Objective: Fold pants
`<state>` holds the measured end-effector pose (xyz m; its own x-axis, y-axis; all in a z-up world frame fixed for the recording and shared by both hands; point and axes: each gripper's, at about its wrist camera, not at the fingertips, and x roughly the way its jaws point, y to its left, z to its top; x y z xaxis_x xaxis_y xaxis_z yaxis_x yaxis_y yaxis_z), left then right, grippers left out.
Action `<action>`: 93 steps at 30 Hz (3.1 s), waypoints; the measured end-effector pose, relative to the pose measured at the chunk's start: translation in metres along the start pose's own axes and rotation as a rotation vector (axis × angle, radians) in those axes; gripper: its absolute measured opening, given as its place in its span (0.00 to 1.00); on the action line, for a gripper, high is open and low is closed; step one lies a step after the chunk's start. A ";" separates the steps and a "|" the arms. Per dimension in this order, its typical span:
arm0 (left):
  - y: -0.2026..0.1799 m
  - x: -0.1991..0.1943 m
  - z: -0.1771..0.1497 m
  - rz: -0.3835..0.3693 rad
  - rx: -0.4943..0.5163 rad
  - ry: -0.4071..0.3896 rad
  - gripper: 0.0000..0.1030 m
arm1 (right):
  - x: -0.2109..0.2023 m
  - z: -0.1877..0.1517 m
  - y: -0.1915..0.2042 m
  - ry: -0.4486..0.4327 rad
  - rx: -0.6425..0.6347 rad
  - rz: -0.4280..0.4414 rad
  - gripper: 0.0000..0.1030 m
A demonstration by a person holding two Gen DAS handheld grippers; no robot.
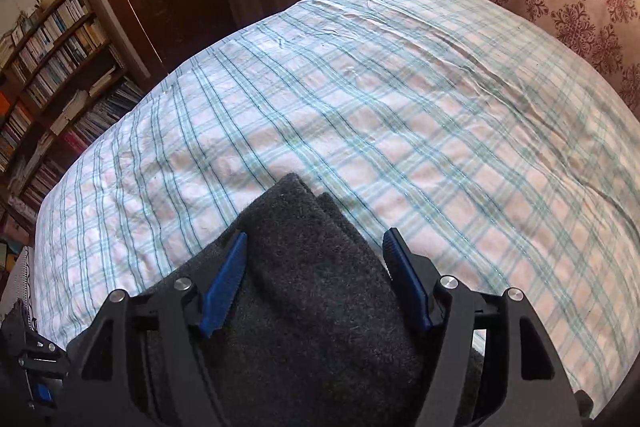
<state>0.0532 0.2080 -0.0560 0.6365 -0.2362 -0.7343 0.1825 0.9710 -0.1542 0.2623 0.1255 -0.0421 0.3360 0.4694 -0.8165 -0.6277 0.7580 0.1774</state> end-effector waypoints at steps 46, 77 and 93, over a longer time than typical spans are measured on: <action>-0.043 -0.038 0.004 0.052 -0.012 -0.037 0.33 | -0.184 -0.184 -0.047 -0.164 0.188 -0.067 0.58; -0.051 -0.022 0.001 0.234 -0.036 0.046 0.33 | -0.154 -0.253 0.008 0.016 0.124 -0.025 0.59; -0.061 -0.033 -0.008 0.302 -0.057 0.055 0.33 | -0.156 -0.274 0.029 0.033 0.047 -0.096 0.66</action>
<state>0.0146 0.1574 -0.0277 0.6138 0.0636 -0.7869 -0.0521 0.9978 0.0401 -0.0007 -0.0499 -0.0599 0.3697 0.3788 -0.8484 -0.5597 0.8197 0.1221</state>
